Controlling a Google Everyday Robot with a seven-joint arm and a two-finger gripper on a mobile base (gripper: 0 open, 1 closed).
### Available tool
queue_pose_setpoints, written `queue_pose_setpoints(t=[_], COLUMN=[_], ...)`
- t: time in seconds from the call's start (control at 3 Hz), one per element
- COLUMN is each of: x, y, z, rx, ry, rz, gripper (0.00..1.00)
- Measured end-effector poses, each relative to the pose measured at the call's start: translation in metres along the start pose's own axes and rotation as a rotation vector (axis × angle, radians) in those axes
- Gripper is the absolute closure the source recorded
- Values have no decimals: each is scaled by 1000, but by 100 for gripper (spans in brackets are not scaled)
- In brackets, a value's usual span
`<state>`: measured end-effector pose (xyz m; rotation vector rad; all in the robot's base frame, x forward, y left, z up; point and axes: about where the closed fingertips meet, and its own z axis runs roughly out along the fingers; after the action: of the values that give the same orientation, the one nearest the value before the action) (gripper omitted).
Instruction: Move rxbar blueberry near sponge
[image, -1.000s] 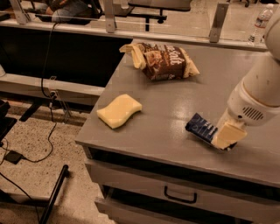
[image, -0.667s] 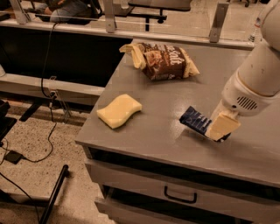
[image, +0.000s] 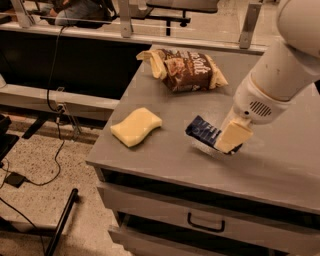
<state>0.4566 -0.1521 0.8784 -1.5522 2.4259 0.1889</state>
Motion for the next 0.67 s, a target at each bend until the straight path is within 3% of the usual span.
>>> queue_pose_setpoints(t=[0.67], x=[-35], y=[14], z=[10], rx=[-51], ry=[-55], rz=[-84], gripper=[100])
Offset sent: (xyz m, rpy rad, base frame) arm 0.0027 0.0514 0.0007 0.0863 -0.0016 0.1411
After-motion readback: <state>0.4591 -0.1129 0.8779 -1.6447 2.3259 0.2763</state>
